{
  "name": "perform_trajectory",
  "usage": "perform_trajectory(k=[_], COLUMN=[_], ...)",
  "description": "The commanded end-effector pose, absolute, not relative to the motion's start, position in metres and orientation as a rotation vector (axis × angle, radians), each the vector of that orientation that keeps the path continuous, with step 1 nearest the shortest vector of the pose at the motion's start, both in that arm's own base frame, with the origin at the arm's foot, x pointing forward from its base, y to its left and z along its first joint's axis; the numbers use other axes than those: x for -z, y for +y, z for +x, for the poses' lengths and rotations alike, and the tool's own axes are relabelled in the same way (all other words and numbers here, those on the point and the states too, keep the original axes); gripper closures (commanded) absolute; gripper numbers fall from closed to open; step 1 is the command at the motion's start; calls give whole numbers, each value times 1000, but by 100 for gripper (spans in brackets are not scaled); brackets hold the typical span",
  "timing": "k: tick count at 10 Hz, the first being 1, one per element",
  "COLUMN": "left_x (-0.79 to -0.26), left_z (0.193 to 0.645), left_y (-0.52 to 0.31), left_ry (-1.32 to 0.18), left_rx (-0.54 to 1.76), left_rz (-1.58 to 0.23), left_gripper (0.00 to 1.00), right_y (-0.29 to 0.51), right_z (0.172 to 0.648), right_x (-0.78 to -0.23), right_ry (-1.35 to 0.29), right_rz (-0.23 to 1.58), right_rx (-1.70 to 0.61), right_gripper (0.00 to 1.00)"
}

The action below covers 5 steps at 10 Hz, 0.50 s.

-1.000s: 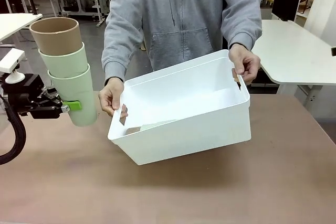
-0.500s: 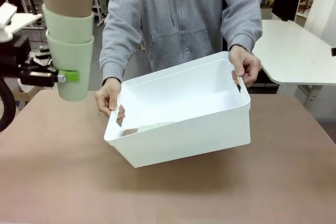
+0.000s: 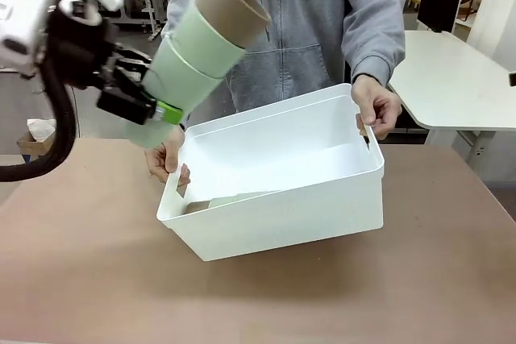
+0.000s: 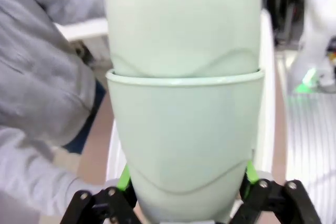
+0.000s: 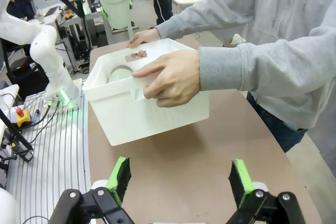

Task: Stack the cups and store them in the basket.
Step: Place the stack of Reusable plastic cups into the Pantry Basket.

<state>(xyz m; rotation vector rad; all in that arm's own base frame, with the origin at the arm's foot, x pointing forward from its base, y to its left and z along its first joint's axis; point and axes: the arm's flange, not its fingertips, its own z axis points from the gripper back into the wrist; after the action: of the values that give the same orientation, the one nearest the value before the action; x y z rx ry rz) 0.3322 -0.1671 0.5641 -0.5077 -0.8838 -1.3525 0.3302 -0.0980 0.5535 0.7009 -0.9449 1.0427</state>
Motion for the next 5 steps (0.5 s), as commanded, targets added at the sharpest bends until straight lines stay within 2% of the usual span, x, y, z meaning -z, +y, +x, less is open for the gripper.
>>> perform_trajectory(k=[1,5], left_x=[-566,-539], left_z=[363,405], left_y=[-193,-243], left_ry=[-761,-651], left_rx=[1370,1393], left_rz=[-433,-334], left_gripper=[14,14], right_y=[-96,-96], right_z=[332,332], right_x=[-557,-557], right_ry=[-969,-969], right_rz=[715,715], right_rx=[-1040,-1040], right_gripper=[0,0])
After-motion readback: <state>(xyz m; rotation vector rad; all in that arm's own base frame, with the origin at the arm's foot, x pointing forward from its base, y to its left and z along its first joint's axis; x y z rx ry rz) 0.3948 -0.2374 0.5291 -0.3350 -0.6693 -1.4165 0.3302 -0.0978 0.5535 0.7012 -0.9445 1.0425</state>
